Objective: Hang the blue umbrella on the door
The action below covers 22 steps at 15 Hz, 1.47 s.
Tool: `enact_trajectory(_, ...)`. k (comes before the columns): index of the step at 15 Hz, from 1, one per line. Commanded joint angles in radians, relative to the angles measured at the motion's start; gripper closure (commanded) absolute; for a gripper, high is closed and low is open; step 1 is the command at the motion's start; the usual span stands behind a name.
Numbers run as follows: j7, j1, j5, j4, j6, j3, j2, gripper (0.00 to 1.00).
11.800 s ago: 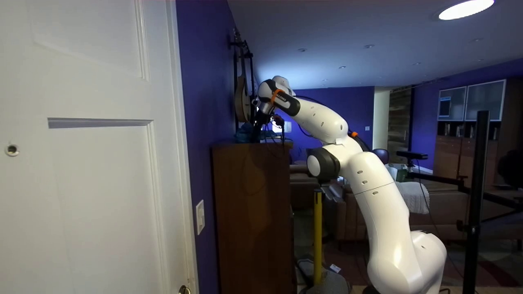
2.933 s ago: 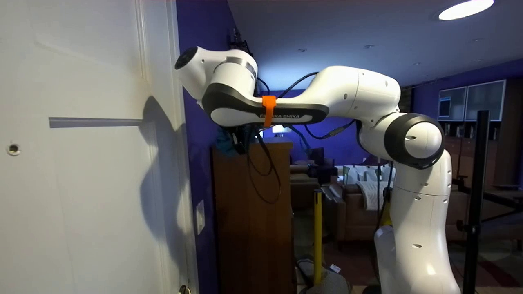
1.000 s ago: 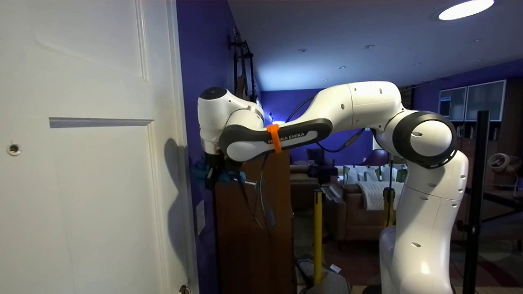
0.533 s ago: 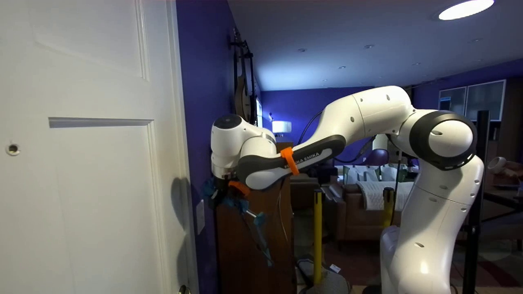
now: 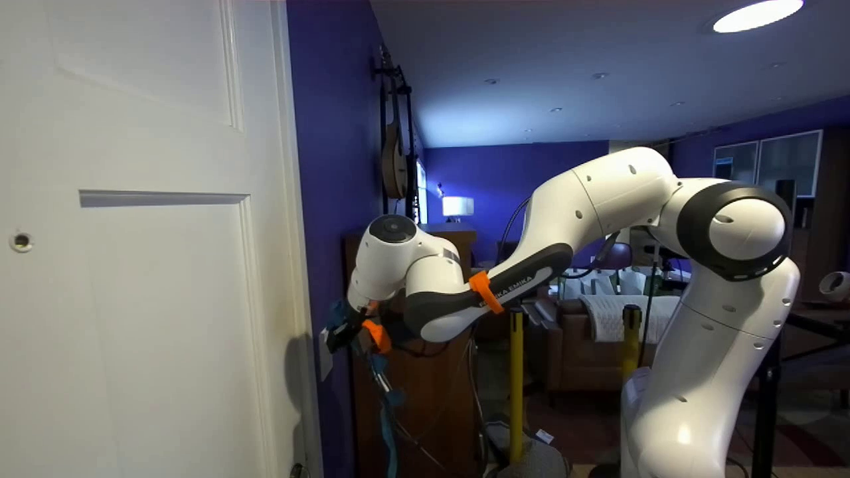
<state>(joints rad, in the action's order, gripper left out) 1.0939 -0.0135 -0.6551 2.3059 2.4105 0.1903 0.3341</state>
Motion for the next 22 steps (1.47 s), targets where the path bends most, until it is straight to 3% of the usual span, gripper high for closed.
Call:
enact_trajectory(1,0.039,-0.011,-0.012,0.000,0.018,0.013,-0.007,1.00)
enact_trajectory(7,0.081,-0.015,-0.025,0.000,0.029,0.017,-0.019,1.00)
enact_trajectory(9,0.196,-0.040,-0.060,-0.005,0.047,0.034,-0.034,1.00)
enact_trajectory(18,0.513,-0.013,-0.003,0.083,0.209,0.027,-0.048,1.00)
enact_trajectory(22,0.648,-0.009,-0.007,0.077,0.225,0.068,-0.046,1.00)
